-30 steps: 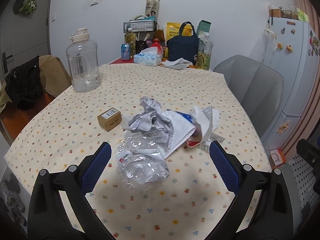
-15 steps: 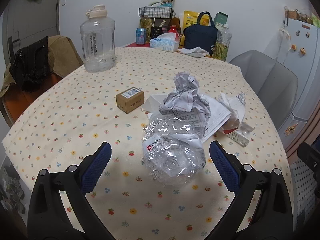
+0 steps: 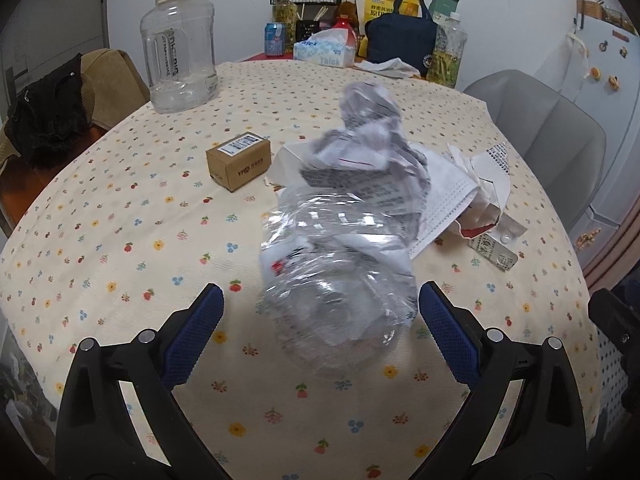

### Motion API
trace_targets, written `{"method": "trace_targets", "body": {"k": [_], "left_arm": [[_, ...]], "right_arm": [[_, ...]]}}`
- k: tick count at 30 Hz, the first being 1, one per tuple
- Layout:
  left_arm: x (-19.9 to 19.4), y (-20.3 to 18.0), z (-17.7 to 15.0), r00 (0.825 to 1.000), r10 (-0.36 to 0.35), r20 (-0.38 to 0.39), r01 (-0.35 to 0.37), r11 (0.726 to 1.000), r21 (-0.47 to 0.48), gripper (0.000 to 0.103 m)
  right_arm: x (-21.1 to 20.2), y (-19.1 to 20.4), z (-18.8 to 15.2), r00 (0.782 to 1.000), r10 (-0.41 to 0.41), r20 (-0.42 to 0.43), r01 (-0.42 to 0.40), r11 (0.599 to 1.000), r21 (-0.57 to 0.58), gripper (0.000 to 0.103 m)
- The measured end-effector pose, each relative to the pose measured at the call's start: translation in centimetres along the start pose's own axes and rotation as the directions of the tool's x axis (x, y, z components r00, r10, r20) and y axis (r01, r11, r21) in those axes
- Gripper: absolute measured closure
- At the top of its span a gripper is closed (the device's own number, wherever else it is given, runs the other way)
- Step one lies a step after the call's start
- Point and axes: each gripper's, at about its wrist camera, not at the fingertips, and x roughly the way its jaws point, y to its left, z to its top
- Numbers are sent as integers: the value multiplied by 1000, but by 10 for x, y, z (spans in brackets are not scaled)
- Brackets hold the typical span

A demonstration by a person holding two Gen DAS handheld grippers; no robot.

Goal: Collect trash
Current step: 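Move the left gripper to the crumpled clear plastic bottle and close on it, then lift the bottle with the left gripper while the right gripper grasps crumpled paper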

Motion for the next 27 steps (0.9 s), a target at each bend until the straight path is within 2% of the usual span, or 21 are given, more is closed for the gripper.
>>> {"method": "trace_targets", "body": {"k": [4, 6, 10, 16, 27], "left_arm": [[4, -6, 1, 1000, -7, -28, 7, 1000, 8, 6], [6, -5, 0, 999, -3, -42, 3, 1000, -1, 24], [0, 3, 1, 999, -17, -30, 16, 999, -32, 25], [-18, 12, 8, 999, 0, 32, 1, 999, -46, 25], [-36, 58, 19, 994, 50, 95, -36, 990, -140, 25]], "right_arm": [[-1, -2, 0, 1000, 3, 3, -3, 1000, 3, 10], [-1, -3, 0, 1000, 2, 4, -2, 1000, 5, 10], [-3, -2, 1, 1000, 5, 6, -5, 1000, 3, 10], [-7, 12, 7, 999, 28, 19, -28, 999, -24, 10], [-10, 59, 21, 994, 107, 23, -104, 989, -106, 14]]}}
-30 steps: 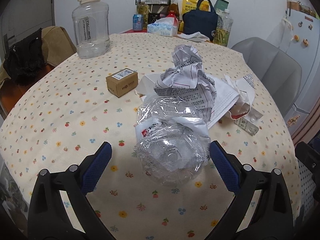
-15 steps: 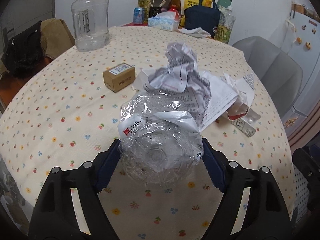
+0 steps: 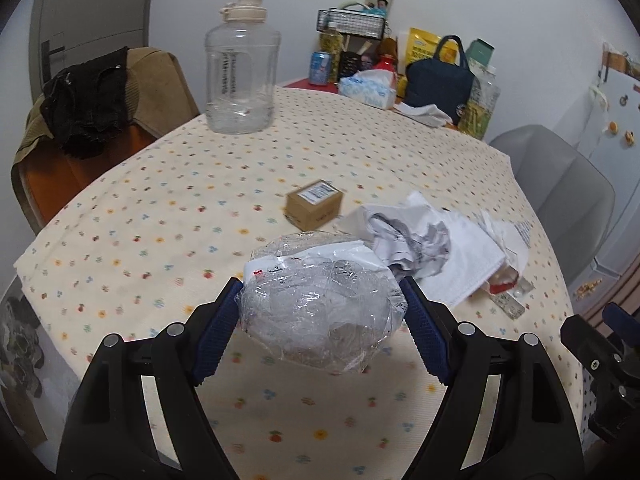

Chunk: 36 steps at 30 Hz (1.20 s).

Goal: Collect trash
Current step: 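Lift the bottle with the left gripper while the right gripper grasps crumpled paper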

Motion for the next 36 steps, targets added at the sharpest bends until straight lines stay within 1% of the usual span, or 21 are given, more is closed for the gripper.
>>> {"method": "trace_targets", "body": {"k": [5, 6, 10, 16, 22, 27, 29, 30, 31, 32, 34, 36], "left_arm": [[3, 26, 5, 999, 36, 12, -35, 998, -44, 25], [4, 31, 6, 999, 44, 16, -43, 998, -50, 25], [9, 44, 11, 997, 75, 30, -73, 995, -61, 25], [22, 57, 23, 994, 103, 36, -101, 993, -67, 25], [39, 65, 27, 995, 104, 15, -102, 991, -88, 25], [47, 70, 26, 996, 89, -9, -90, 991, -103, 25], [51, 72, 25, 996, 81, -34, -84, 991, -105, 25], [53, 72, 25, 996, 78, -47, -82, 991, -106, 25], [55, 72, 24, 995, 77, -58, -83, 991, -106, 25], [57, 72, 24, 994, 78, -72, -85, 991, -102, 25], [61, 71, 23, 992, 79, -98, -88, 991, -96, 25], [65, 70, 22, 990, 77, -121, -89, 992, -91, 25]], "right_arm": [[4, 24, 5, 999, 34, -10, -34, 999, -37, 16], [6, 28, 7, 999, 41, -14, -42, 998, -44, 17], [16, 48, 15, 997, 68, -29, -71, 993, -93, 23], [32, 68, 27, 995, 90, -40, -95, 988, -124, 25], [55, 81, 33, 991, 113, -76, -122, 985, -124, 31], [71, 91, 33, 985, 135, -108, -147, 982, -118, 36], [75, 95, 33, 984, 141, -108, -154, 980, -127, 38], [77, 97, 33, 983, 146, -108, -159, 978, -131, 43], [79, 98, 33, 982, 152, -112, -166, 977, -133, 52], [81, 100, 33, 979, 161, -121, -177, 975, -135, 57], [82, 103, 32, 976, 171, -132, -189, 972, -141, 77], [80, 104, 32, 977, 171, -130, -190, 970, -152, 84]]}}
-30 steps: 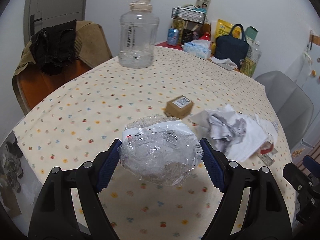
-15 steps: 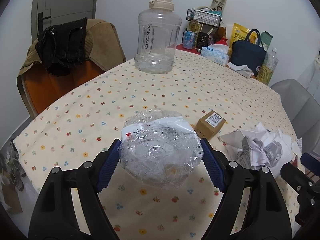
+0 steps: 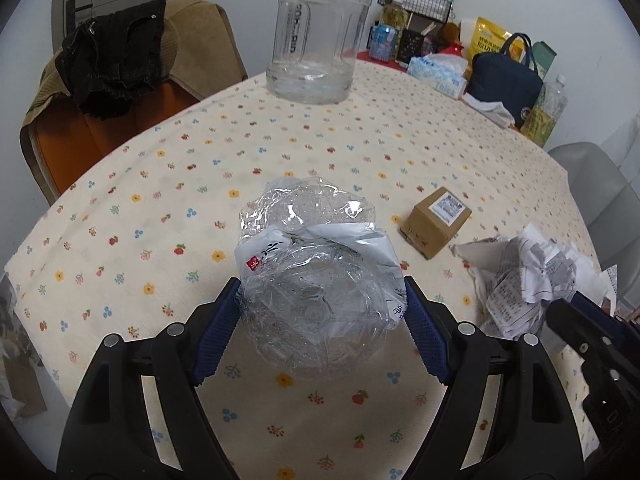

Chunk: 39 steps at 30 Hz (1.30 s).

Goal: Collect trash
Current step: 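Lift the bottle with the left gripper while the right gripper grasps crumpled paper, then lift the crumpled paper with the right gripper while the left gripper holds the bottle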

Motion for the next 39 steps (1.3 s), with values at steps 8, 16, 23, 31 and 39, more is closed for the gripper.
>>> {"method": "trace_targets", "body": {"k": [8, 16, 23, 31, 39], "left_arm": [[-7, -4, 1, 999, -9, 31, 9, 1000, 8, 25], [-29, -18, 8, 995, -34, 94, 32, 999, 21, 25], [-49, -29, 14, 989, -49, 138, 44, 998, 37, 25], [-52, -19, 12, 989, -22, 149, 19, 1000, 21, 25], [-33, 22, 11, 992, 37, 120, -32, 999, -43, 25]], "right_arm": [[-15, -8, -4, 1000, 5, 16, -5, 1000, 17, 94], [-40, -16, 1, 998, 18, 62, -20, 999, 36, 96], [-61, -21, 5, 995, 25, 101, -30, 999, 45, 102], [-58, -21, 0, 997, 25, 76, -30, 997, 66, 40], [-26, 2, -6, 998, 67, -2, -67, 997, 33, 43]]}}
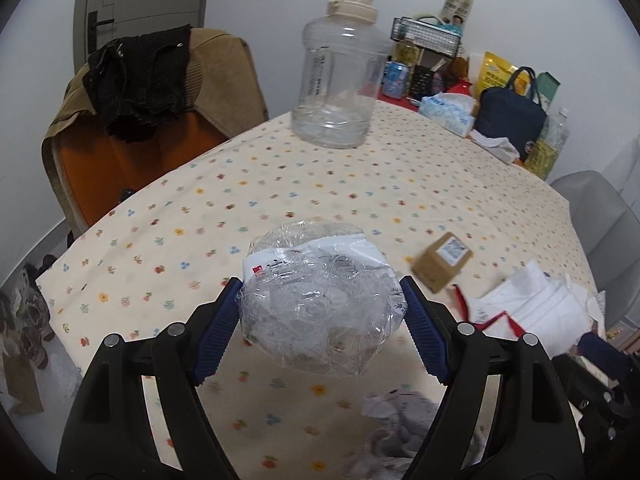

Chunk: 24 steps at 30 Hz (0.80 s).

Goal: Collect trash
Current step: 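Lift the crumpled paper with the right gripper while the left gripper holds the bottle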

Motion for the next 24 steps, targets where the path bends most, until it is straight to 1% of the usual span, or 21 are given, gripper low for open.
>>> {"method": "trace_targets", "body": {"k": [4, 10, 15, 21, 23, 24], "left_arm": [[5, 18, 1, 1000, 5, -2, -5, 999, -34, 25], [-1, 28, 6, 1000, 8, 20, -7, 999, -49, 25], [-4, 33, 5, 1000, 5, 23, -4, 998, -59, 25], [-6, 39, 3, 1000, 10, 23, -9, 998, -66, 25], [-6, 40, 3, 1000, 12, 22, -11, 998, -66, 25], [-6, 40, 3, 1000, 12, 22, -11, 998, -64, 25]], "right_arm": [[8, 15, -4, 999, 33, -29, -34, 999, -12, 45], [-1, 27, 0, 999, 46, -12, -46, 999, -25, 46], [-12, 40, 0, 998, 60, -3, -60, 997, -49, 46], [-5, 57, -11, 994, 95, -50, -99, 993, -69, 46], [5, 61, -16, 991, 106, -83, -112, 991, -75, 63], [11, 62, -18, 988, 113, -104, -121, 990, -73, 84]]}}
